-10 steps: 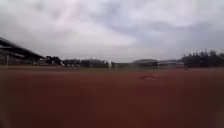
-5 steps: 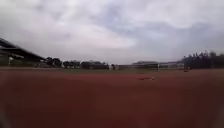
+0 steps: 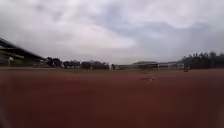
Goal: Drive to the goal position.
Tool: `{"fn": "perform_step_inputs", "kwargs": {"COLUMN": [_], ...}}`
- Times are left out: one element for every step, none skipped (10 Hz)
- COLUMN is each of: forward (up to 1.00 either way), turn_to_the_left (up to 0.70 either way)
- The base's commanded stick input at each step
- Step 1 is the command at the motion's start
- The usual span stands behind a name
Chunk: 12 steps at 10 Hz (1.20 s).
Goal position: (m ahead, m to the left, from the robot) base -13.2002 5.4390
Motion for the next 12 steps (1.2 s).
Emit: {"fn": "perform_step_inputs", "kwargs": {"forward": [0.00,0.00,0.00,0.00,0.00,0.00,0.00,0.00,0.00,0.00,0.00,0.00], "turn_to_the_left": [-0.70,-0.70,-0.70,-0.70,-0.70,-0.70,-0.70,-0.70,-0.70,-0.70,-0.70,-0.70]}}
